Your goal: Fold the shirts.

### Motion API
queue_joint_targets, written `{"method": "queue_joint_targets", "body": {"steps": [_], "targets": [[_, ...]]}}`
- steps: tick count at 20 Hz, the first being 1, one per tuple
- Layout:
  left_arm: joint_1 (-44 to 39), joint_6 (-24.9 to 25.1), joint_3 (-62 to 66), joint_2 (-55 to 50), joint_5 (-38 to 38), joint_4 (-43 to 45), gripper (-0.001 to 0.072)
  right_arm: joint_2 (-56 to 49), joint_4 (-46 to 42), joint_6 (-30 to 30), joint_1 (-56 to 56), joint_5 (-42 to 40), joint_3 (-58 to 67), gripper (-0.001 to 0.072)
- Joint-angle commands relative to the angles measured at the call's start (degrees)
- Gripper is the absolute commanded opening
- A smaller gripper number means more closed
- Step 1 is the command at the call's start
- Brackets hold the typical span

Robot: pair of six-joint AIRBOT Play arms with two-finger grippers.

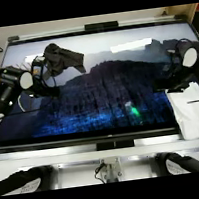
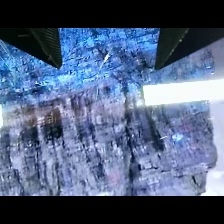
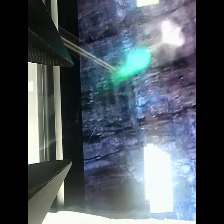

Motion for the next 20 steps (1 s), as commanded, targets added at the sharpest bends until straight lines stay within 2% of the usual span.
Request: {"method": "queue_joint_targets", "body": {"steps": [1,16,18,20], "targets": [[0.02,0.00,-0.02,0.02,0.02,0.00,0.0709,-0.02,0.02,0.02,0.04,0.02,0.02,0.0681],[0.00,-1.03,-0.04,0.02,0.26,-0.22,0.0708,-0.02,0.04,0.02,0.04,0.00,0.02,0.0681],[0.00,-4.70,-0.04,-0.24,5.01,-0.63,0.0709,-0.02,0.26,0.04,0.07,-0.39,0.02,0.0681],[0.00,-4.85,-0.02,-0.98,12.52,-0.59,0.0710,-0.02,0.26,0.09,0.07,-2.03,0.02,0.0681]]}}
